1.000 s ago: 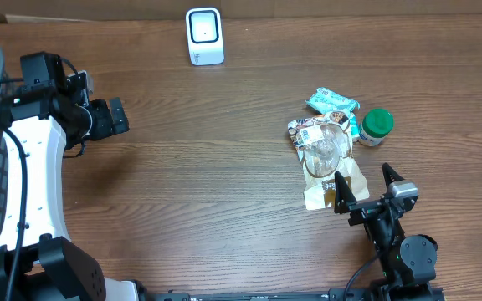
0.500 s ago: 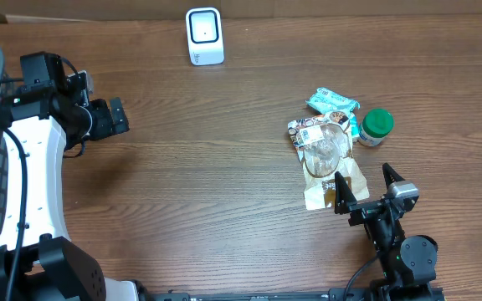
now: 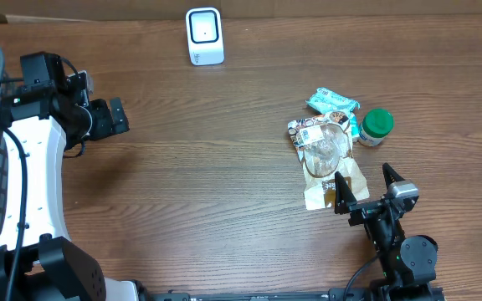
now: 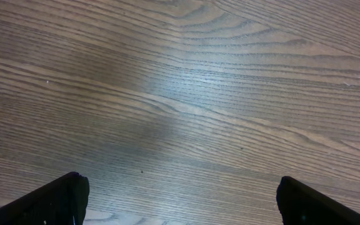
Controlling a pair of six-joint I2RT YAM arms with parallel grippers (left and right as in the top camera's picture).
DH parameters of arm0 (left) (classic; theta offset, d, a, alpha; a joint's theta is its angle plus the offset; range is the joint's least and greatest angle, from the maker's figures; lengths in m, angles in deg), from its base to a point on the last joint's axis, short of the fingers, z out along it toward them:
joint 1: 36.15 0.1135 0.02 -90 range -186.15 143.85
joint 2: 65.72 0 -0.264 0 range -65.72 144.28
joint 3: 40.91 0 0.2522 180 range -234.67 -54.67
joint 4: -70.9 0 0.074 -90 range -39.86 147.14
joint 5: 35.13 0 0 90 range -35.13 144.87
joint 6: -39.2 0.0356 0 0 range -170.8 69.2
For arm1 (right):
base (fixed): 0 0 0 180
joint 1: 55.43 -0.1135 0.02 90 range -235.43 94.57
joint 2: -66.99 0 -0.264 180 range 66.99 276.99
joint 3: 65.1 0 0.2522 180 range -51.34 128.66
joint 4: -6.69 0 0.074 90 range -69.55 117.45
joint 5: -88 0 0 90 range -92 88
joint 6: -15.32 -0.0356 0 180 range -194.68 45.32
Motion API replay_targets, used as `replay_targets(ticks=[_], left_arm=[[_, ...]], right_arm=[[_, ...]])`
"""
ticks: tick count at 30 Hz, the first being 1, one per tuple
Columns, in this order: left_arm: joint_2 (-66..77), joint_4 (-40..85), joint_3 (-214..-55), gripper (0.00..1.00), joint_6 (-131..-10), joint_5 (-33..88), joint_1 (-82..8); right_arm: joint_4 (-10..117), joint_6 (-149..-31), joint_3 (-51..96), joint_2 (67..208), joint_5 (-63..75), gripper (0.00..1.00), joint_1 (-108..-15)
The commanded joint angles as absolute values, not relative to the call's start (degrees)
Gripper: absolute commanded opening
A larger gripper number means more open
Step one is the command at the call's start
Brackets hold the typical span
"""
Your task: Scan the item barcode
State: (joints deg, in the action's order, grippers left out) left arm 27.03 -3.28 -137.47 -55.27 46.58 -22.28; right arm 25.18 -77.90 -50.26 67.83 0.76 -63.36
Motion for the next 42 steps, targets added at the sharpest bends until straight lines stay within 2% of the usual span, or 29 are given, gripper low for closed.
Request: replay_targets(ticks=[1,9,16,20,26,36,42], left_arm=[[27.19,-3.26,-137.65,1.0,-55.05,46.49,-22.28],[25.15,-3.21,-137.65,0.99,-55.05,46.51,-22.74],[15.65,-3.69,-137.38,0.99,-54.81,54.12,-27.92],[8.59,-0.55,-135.55,1.0,-54.16,54.62,-30.06],[-3.57,12.44,-125.67,1.0,-54.2,50.19,-30.58],[-27.78,44.76,-91.27,1.0,-53.63,44.31,-30.63],[-44.42,55.1,-73.47,1.0,-44.41,44.31,-31.72]], right_arm=[[25.05,-78.25,-50.9,67.15,1.09,1.0,-63.44],[25.05,-78.25,-50.9,67.15,1.09,1.0,-63.44],[25.05,-78.25,-50.9,67.15,1.09,1.0,-63.44],[25.05,-78.25,-50.9,67.15,1.09,1.0,-63.44],[25.05,-78.25,-50.9,67.15,1.09,1.0,-63.44],[25.05,-78.25,-50.9,67.15,1.09,1.0,-63.44],[25.05,-78.25,-50.9,67.15,1.09,1.0,-63.44]])
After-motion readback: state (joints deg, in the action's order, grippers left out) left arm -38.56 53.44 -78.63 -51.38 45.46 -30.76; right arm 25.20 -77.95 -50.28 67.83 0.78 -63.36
